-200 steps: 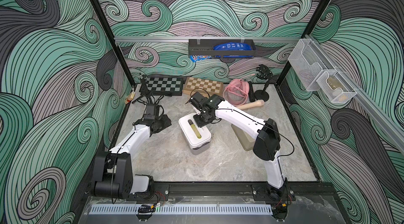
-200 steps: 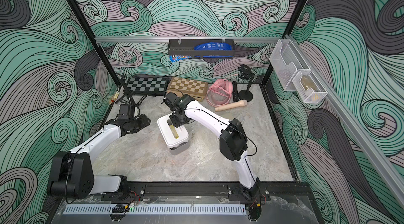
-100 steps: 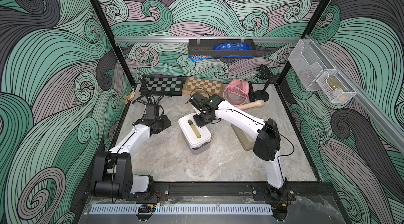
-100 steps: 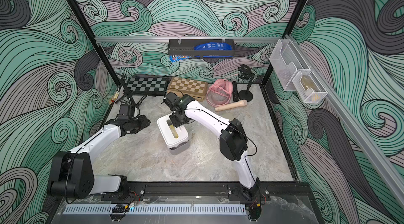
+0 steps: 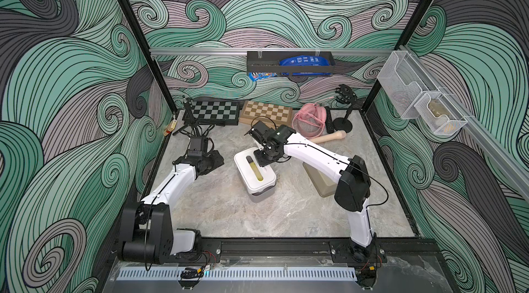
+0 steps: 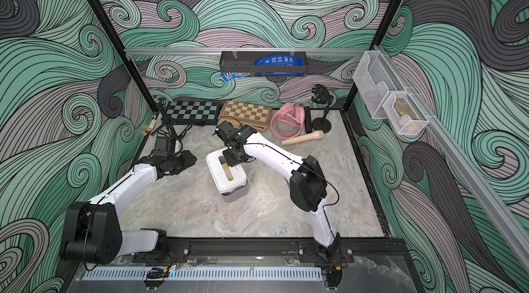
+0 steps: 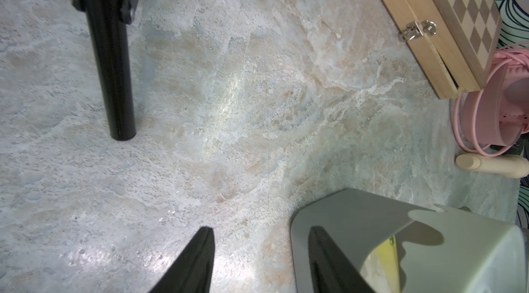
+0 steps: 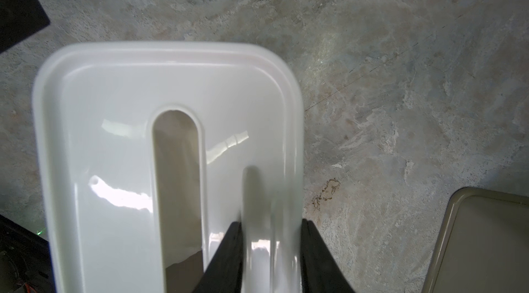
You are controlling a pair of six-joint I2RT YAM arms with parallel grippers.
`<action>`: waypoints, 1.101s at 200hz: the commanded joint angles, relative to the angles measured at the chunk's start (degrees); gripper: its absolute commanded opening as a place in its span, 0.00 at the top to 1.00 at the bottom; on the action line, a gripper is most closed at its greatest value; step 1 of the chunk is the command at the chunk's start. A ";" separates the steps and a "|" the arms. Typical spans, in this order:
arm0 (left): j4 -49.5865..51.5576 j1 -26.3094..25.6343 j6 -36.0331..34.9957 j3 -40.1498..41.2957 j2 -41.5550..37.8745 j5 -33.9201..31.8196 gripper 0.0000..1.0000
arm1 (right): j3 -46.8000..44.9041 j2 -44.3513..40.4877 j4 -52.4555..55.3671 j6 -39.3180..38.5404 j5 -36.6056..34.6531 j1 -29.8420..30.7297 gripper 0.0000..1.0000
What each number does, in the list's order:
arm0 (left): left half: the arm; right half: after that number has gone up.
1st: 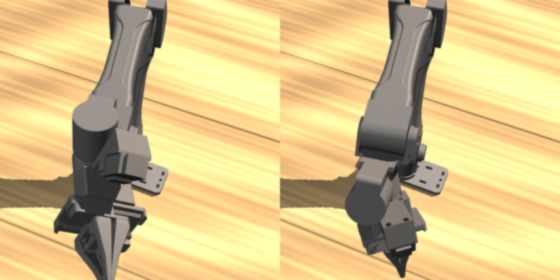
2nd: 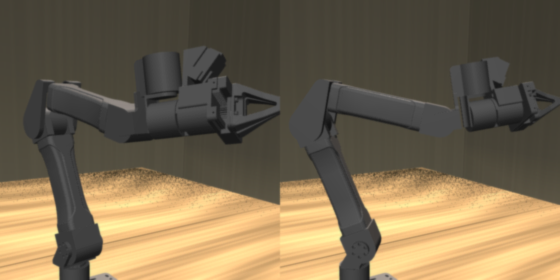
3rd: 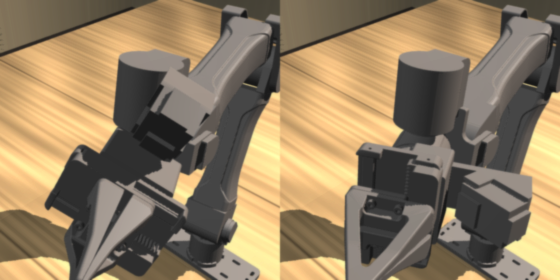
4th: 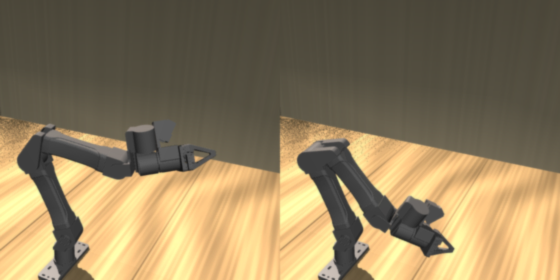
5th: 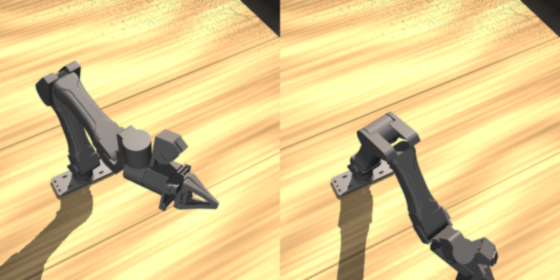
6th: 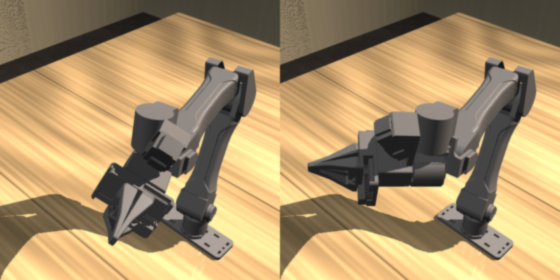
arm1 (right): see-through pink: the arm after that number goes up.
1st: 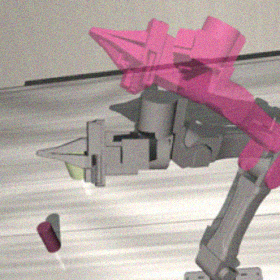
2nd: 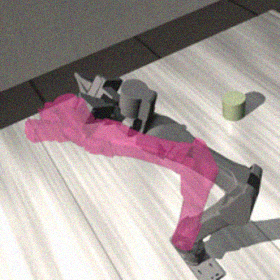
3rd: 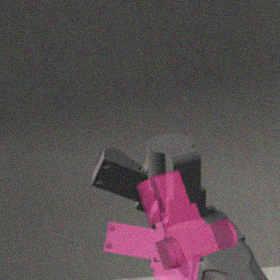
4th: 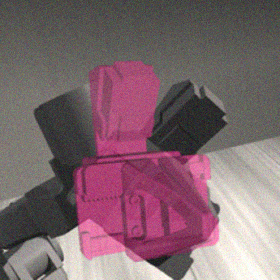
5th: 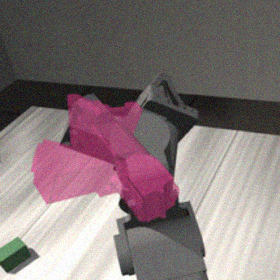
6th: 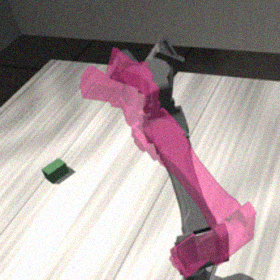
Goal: Put the tissue paper into the tissue box
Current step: Close the box lid on the tissue box.
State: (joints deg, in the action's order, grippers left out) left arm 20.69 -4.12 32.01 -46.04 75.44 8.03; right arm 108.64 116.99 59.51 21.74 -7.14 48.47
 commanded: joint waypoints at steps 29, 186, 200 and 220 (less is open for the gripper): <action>2.33 0.49 -1.93 -3.08 -1.12 0.32 0.44 | -2.67 -0.76 -0.79 -0.41 -1.42 0.06 0.81; 2.16 0.54 -1.68 -3.09 -0.64 -0.12 0.44 | 1.96 -1.22 3.56 -3.24 -2.56 0.10 0.81; 2.28 0.60 -1.67 -3.01 -0.68 -0.38 0.44 | 1.65 -0.83 3.60 -3.12 -3.12 0.37 0.81; 2.36 0.55 -1.69 -2.84 -0.70 -0.56 0.44 | 0.73 -0.58 3.18 -3.30 -3.73 0.46 0.81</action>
State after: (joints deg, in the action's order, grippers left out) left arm 21.98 -3.86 30.96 -47.66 75.42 8.03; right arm 110.06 115.46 62.15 18.98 -9.80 48.58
